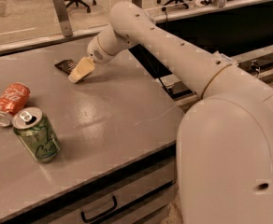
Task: Move rxbar chocolate near coke can
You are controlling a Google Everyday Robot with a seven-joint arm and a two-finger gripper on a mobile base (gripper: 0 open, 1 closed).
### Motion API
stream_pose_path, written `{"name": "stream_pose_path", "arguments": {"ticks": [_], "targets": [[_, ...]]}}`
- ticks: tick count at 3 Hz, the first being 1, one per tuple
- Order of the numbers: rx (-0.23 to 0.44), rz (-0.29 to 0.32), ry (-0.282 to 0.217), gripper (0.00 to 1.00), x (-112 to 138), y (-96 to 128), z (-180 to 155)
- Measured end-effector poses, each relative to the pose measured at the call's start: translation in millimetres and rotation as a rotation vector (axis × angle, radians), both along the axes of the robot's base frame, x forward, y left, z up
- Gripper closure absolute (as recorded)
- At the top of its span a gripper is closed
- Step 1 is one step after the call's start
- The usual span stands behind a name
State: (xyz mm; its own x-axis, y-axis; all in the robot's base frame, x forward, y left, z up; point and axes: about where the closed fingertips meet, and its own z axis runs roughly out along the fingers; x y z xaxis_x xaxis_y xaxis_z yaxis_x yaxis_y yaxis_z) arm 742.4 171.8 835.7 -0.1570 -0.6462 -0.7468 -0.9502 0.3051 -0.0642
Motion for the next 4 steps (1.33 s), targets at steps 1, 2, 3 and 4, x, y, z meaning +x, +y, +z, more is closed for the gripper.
{"name": "stream_pose_path", "arguments": {"ticks": [1, 2, 3, 4], "targets": [[-0.002, 0.015, 0.011, 0.43, -1.4, 5.2, -4.2], [-0.012, 0.031, 0.018, 0.67, -3.7, 10.3, -5.6], [-0.012, 0.031, 0.018, 0.89, -3.7, 10.3, -3.0], [-0.012, 0.031, 0.018, 1.00, -3.7, 10.2, -1.5]]}}
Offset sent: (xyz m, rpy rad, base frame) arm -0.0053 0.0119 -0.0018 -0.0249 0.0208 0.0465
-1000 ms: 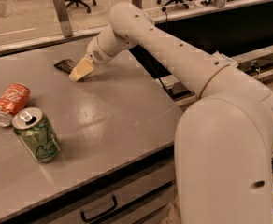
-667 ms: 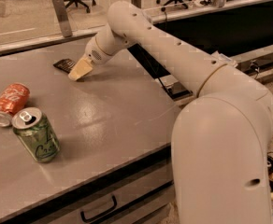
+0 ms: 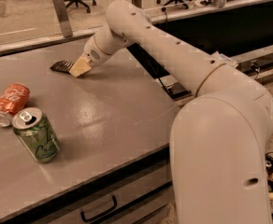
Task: Move rxbar chocolate near coke can
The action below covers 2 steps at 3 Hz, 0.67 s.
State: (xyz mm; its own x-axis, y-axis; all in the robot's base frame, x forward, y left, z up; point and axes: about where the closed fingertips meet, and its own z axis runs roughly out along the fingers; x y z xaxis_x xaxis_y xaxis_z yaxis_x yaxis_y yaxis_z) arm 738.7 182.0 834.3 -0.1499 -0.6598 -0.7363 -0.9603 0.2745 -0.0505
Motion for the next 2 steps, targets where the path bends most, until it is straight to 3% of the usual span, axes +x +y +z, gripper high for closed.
{"name": "stream_pose_path", "arguments": {"ticks": [2], "targets": [[0.000, 0.000, 0.000, 1.00, 0.0, -0.1, 0.4]]}}
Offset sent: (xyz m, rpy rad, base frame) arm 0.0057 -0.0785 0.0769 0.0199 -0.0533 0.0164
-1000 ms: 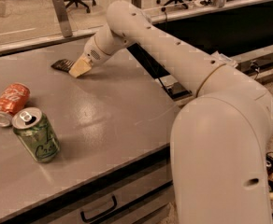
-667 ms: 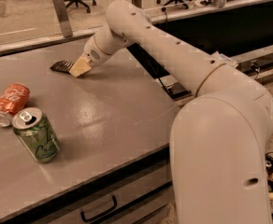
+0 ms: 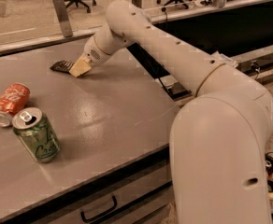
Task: Move rxbar chocolate near coke can
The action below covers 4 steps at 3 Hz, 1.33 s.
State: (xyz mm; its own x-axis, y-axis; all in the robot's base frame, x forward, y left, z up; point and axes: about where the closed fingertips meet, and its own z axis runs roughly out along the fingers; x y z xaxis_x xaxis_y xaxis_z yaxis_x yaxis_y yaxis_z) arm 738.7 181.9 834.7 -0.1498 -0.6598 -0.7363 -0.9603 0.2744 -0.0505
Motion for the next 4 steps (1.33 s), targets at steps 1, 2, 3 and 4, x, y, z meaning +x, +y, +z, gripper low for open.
{"name": "stream_pose_path", "arguments": {"ticks": [1, 2, 3, 4], "targets": [[0.001, 0.047, -0.003, 1.00, -1.5, -17.6, 18.0], [0.007, 0.096, -0.019, 1.00, -2.3, -42.7, 46.2], [0.040, 0.095, -0.036, 1.00, -0.9, -70.6, 67.8], [0.058, 0.146, -0.060, 1.00, -13.3, -77.5, 74.3]]}}
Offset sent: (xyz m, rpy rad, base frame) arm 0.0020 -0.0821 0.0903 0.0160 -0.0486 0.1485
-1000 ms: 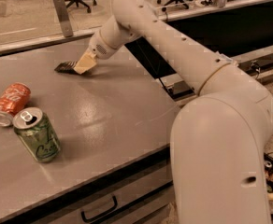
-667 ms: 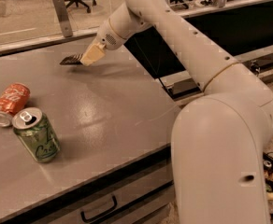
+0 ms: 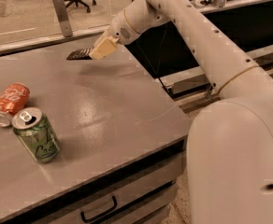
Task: Move rxbar chocolate near coke can
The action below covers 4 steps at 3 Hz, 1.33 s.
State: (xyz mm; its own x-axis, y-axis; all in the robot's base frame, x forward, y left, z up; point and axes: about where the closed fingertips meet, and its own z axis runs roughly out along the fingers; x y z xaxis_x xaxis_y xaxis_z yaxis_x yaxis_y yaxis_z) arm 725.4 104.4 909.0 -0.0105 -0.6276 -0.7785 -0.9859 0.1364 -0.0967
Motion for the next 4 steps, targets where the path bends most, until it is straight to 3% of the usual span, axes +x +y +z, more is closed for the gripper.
{"name": "stream_pose_path", "arguments": {"ticks": [2, 4], "targets": [[-0.017, 0.191, -0.105, 1.00, -48.7, 30.6, -8.4], [-0.033, 0.340, -0.120, 1.00, -80.3, 63.5, -26.1]]}}
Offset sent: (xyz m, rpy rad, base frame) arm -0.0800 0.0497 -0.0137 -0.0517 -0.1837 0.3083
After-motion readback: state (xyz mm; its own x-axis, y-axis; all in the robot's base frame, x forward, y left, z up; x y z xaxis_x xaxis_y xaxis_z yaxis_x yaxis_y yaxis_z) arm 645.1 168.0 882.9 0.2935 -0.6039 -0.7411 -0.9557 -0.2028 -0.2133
